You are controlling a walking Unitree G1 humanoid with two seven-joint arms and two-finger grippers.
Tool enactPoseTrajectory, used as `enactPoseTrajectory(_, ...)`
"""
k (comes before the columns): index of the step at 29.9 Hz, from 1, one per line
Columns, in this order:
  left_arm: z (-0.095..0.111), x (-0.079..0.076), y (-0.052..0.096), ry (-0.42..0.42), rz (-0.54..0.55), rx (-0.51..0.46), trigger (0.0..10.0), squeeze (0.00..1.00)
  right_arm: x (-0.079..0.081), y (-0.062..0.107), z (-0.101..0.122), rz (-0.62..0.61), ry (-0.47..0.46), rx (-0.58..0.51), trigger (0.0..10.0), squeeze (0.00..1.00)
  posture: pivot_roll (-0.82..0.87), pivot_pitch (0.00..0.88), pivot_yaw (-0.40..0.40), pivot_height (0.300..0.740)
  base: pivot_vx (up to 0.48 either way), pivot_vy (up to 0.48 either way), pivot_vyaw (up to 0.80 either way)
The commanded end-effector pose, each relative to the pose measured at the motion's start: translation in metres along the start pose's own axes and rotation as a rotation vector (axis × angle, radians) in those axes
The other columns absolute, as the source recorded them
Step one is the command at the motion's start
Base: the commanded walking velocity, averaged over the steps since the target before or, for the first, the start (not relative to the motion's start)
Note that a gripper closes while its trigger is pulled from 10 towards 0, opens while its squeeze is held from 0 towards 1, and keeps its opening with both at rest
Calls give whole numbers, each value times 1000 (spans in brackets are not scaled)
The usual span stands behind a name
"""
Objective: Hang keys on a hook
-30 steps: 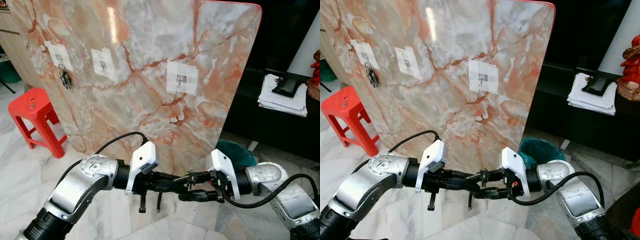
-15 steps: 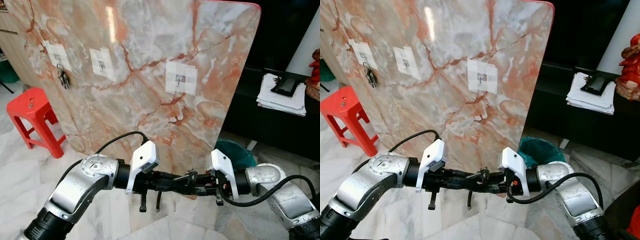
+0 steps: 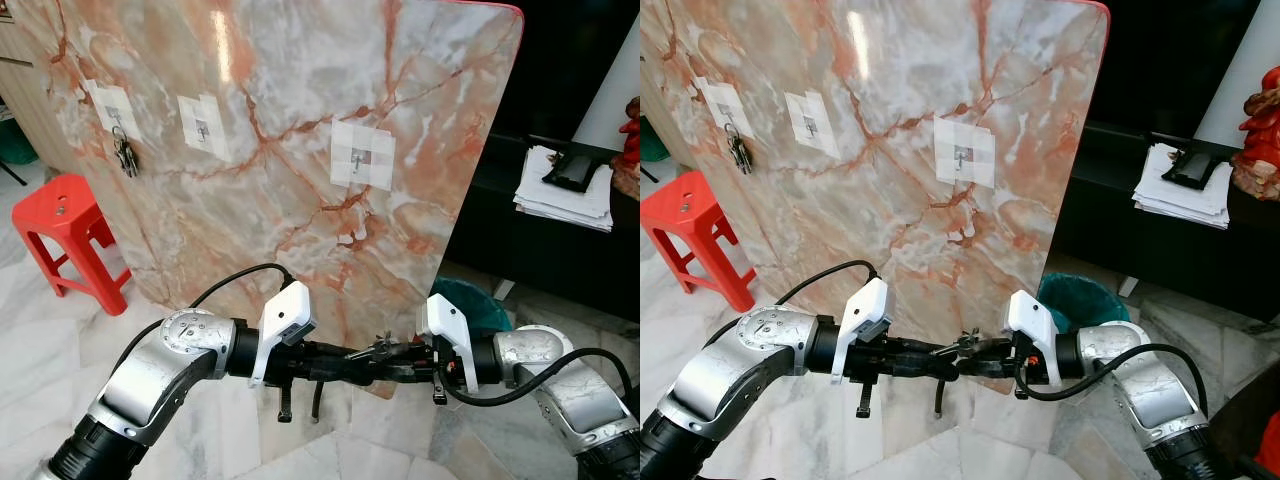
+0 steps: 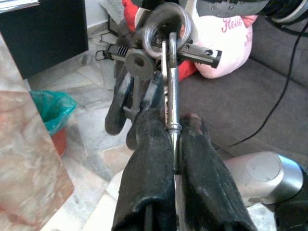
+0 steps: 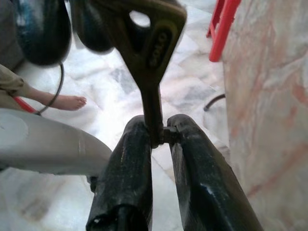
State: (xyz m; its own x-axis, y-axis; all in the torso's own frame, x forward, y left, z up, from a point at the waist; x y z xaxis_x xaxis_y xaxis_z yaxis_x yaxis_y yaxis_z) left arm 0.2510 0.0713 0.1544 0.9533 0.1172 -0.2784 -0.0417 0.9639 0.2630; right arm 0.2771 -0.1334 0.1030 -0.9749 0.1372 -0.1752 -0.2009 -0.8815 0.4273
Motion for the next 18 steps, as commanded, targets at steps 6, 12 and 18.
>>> enactPoseTrajectory(6,-5,10,14,-64,81,65,10000,0,-9,10,-16,-47,30,112,0,0,77,35,-20,740,0,0,0)
enactPoseTrajectory(12,-10,10,18,-47,94,82,10000,0,-12,10,-18,-64,34,122,0,0,82,36,-19,740,0,0,0)
enactPoseTrajectory(18,-13,16,16,-59,132,86,10000,0,-17,11,-20,-82,48,129,0,0,80,35,-19,740,0,0,0)
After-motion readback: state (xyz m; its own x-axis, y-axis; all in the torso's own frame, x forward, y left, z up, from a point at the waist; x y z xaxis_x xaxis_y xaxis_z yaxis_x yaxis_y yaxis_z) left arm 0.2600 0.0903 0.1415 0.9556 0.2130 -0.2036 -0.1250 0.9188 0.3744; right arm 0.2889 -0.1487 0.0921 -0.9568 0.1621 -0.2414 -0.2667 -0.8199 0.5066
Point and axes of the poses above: a point about 5 cm out from each wrist's last joint towards the gripper, its own y axis pointing back from the gripper into the wrist, its own z axis along the axis of the wrist's last joint, x = y × z, the point moved 3 cm from there along -y, pointing out of the wrist towards the gripper, and after that the axes turned 15 degrees about y, right-handed, at the moved point
